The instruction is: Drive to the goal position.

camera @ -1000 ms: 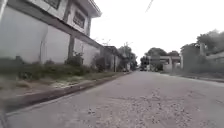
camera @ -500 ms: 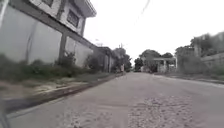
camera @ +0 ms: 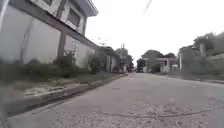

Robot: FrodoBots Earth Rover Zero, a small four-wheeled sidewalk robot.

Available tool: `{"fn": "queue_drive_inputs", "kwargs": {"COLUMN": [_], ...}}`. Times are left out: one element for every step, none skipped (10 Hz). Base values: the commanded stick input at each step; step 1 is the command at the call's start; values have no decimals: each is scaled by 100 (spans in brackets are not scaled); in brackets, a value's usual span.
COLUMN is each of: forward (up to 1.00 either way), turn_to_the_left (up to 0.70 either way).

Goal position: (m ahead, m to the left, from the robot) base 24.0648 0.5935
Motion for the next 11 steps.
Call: {"fn": "queue_drive_inputs", "kwargs": {"forward": [70,70,70,70,70,70,70,70,70,70,70], "turn_to_the_left": [-12,-34,-35,-35,-35,-35,-30,-11,0,0,0]}}
